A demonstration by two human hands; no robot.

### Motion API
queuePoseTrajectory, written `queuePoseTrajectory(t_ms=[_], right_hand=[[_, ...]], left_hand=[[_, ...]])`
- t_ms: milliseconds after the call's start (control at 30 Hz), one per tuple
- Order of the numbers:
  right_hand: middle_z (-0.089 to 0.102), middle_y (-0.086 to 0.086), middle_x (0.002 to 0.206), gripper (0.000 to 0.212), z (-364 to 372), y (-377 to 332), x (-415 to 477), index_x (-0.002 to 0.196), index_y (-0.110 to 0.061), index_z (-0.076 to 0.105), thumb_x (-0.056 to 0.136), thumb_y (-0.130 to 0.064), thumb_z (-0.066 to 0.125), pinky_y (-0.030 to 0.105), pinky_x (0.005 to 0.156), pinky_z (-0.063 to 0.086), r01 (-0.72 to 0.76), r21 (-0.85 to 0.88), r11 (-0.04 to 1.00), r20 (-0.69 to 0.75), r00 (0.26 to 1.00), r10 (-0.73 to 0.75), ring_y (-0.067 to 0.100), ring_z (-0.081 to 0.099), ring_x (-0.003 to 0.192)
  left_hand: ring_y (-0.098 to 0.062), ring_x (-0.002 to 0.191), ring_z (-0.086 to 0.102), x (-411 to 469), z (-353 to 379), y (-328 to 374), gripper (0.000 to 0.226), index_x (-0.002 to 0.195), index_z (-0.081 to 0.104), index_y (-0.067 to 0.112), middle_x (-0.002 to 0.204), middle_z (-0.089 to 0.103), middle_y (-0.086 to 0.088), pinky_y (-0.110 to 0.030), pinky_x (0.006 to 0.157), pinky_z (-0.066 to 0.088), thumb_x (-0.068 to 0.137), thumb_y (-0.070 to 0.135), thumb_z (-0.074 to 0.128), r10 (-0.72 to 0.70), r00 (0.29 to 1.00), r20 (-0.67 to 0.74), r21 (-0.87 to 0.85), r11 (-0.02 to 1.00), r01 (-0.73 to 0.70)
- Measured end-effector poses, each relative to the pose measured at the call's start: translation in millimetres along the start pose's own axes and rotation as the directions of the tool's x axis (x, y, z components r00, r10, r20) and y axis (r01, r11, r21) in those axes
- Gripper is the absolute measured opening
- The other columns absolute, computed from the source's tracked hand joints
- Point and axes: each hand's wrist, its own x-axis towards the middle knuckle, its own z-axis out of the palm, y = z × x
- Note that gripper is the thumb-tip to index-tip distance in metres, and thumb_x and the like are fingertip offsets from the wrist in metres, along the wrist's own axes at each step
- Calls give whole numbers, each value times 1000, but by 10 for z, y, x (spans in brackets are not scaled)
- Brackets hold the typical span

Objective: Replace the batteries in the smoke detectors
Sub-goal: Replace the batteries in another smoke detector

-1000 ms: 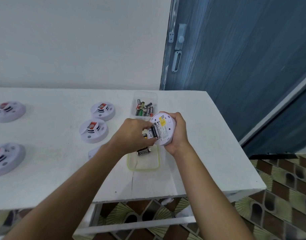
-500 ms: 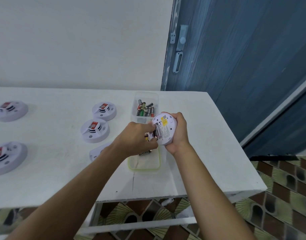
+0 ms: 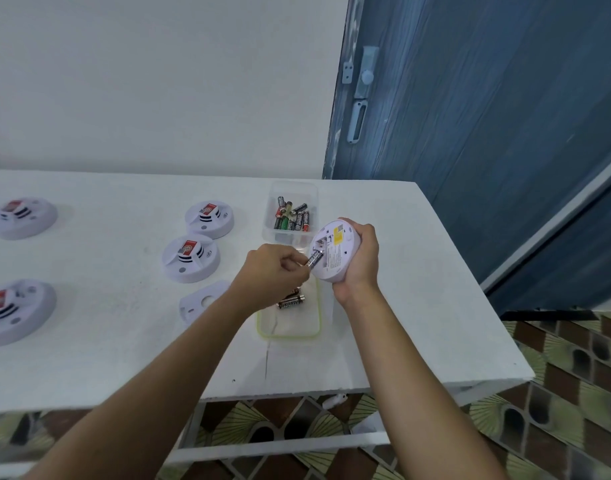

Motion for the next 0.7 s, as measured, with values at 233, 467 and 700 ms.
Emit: queuePoseTrajectory(t_ms=[233, 467, 700], right_hand=[[63, 2, 75, 19, -152, -68, 24, 88, -17, 63, 90, -28, 48, 23, 56, 48, -4, 90, 996, -49, 999, 9, 20, 60, 65], [61, 1, 74, 20, -142, -34, 39, 85, -17, 61, 91, -28, 46, 23, 56, 47, -8, 98, 995, -38, 999, 11, 18, 59, 62], [61, -2, 70, 22, -98, -8, 46, 80, -20, 62, 92, -29, 46, 22, 57, 46, -46, 106, 993, -1, 999, 46, 17, 59, 62]], left_hand=[[1, 62, 56, -125, -100, -238, 8, 80, 67, 22, 72, 67, 11, -6, 62, 39, 77, 26, 73, 122, 955, 269, 379, 898, -222], [-3, 60, 48, -51, -99, -340, 12, 79, 66, 21, 73, 65, 4, -11, 55, 34, 76, 27, 76, 186, 954, 237, 456, 845, -278], [-2, 63, 53, 64, -151, -284, 15, 80, 70, 21, 71, 64, 11, -10, 58, 34, 81, 36, 74, 163, 968, 193, 383, 896, -227]])
